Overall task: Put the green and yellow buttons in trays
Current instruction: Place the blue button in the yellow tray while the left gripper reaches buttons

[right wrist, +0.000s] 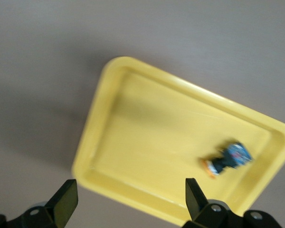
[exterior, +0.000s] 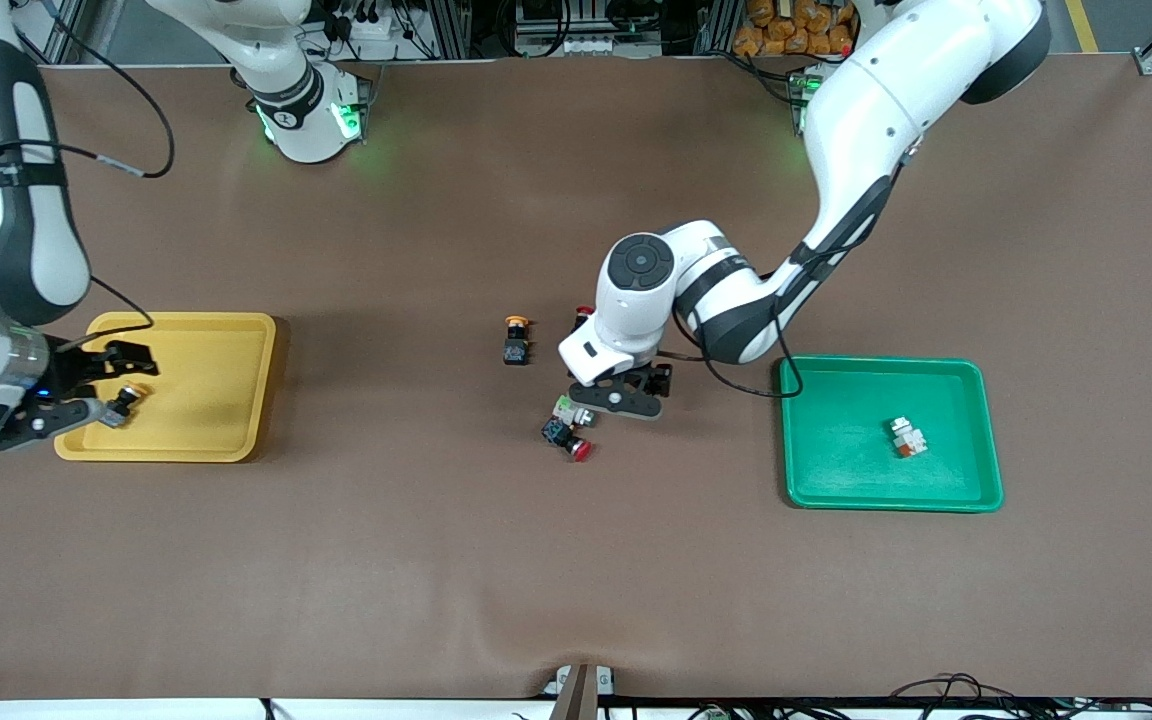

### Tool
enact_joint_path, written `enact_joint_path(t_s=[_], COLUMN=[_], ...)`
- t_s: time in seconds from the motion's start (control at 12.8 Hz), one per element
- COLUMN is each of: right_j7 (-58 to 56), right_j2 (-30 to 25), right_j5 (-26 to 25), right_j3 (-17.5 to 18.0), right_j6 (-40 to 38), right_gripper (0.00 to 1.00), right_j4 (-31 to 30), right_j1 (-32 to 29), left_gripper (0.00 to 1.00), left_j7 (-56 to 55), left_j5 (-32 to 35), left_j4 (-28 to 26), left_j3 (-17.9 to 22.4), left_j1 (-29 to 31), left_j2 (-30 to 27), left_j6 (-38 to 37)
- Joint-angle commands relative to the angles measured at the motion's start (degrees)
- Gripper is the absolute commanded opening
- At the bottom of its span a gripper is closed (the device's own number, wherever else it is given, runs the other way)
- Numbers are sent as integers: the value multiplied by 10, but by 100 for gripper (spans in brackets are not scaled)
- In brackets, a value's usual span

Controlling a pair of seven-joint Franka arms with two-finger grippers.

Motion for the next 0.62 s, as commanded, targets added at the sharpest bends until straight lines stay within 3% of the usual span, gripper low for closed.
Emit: enact_joint_path(t_s=[0.0, 0.23, 0.39, 0.55], right_j7=[32, 107, 169, 168], right_j2=[-1, -1, -1, 24], right_j5=[14, 90, 85, 85], right_j3=[-1, -1, -2, -3], right_j6=[-60, -57, -57, -67], right_gripper=[100, 100, 100, 100], right_j4=[46, 47, 68, 117], right_j1=[67, 123, 157, 144], left_gripper=[100, 100, 100, 100], left_j7=[18, 36, 39, 47], left_j5=[17, 16, 16, 17], left_j4=[30, 47, 47, 47], left_j3=[24, 52, 54, 54], left_j1=[-27, -56, -57, -58], left_j2=[30, 50, 55, 62], left_j6=[45, 86, 104, 113])
